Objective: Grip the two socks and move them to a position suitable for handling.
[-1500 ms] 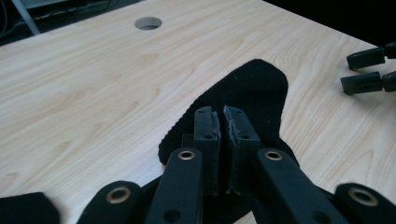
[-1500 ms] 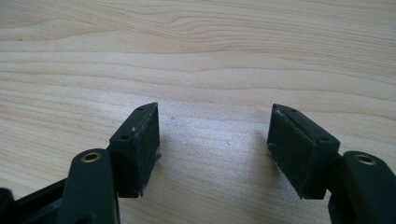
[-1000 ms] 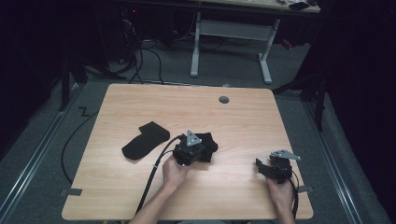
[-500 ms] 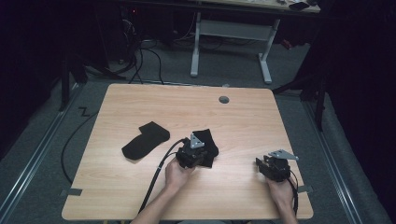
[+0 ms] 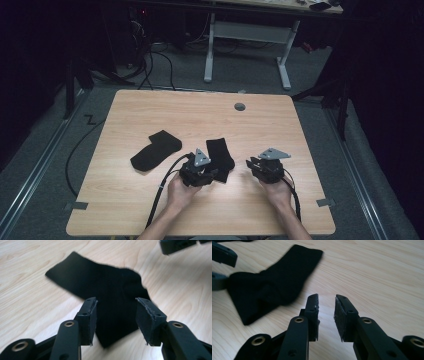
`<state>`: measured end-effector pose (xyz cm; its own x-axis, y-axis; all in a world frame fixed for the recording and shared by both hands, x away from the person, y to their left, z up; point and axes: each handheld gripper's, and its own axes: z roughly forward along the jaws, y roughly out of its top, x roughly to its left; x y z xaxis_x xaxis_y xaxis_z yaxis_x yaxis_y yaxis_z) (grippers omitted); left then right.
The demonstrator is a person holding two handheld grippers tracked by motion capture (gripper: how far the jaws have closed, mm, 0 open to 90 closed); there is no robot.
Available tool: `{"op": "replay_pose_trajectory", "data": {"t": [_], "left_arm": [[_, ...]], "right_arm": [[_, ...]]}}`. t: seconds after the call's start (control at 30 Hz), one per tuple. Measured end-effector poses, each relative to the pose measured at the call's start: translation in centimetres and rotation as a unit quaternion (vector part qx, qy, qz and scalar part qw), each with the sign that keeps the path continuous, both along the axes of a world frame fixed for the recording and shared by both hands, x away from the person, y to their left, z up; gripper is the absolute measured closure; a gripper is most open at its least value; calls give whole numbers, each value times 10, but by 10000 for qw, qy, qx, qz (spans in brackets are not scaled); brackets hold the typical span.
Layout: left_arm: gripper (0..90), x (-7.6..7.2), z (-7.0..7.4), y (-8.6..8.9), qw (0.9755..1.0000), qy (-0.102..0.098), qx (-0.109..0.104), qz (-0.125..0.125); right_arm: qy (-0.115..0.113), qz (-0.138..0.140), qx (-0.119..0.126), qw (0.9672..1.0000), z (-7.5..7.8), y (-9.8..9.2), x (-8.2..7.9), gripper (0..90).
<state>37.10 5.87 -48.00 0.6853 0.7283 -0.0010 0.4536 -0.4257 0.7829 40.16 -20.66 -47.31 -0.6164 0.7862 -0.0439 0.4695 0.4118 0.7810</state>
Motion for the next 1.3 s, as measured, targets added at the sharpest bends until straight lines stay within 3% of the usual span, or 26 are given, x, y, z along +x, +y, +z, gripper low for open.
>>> {"op": "replay_pose_trajectory", "data": {"t": [0.2, 0.4, 0.5, 0.7, 0.83, 0.97, 1.17, 1.23, 1.3], "left_arm": [[486, -15, -8, 8, 9999, 9, 172, -16], [500, -13, -17, 6, 9996, 103, 259, 25], [546, -11, -20, 3, 9994, 142, 322, 12], [696, -7, -20, -2, 9987, 172, 471, -55], [818, -5, -16, -6, 9984, 127, 524, -184], [882, -5, -6, -8, 9989, 31, 350, -307], [885, 0, 22, -2, 9989, -37, -295, -370], [884, 4, 31, -1, 9978, 35, -560, -359], [883, 7, 35, -2, 9971, 77, -678, -329]], "right_arm": [[103, 269, -102, 9995, -4, 26, 10, 694], [237, 337, 4, 9991, -9, 38, 16, 685], [347, 365, -14, 9987, -14, 41, 20, 693], [599, 460, -167, 9970, -24, 44, 26, 797], [604, 561, -186, 9964, -25, 45, 26, 866], [590, 592, -226, 9963, -25, 45, 26, 880], [591, 667, -317, 9955, -23, 47, 23, 888], [561, 707, -341, 9953, -22, 48, 21, 889], [512, 767, -358, 9951, -20, 50, 20, 889]]}}
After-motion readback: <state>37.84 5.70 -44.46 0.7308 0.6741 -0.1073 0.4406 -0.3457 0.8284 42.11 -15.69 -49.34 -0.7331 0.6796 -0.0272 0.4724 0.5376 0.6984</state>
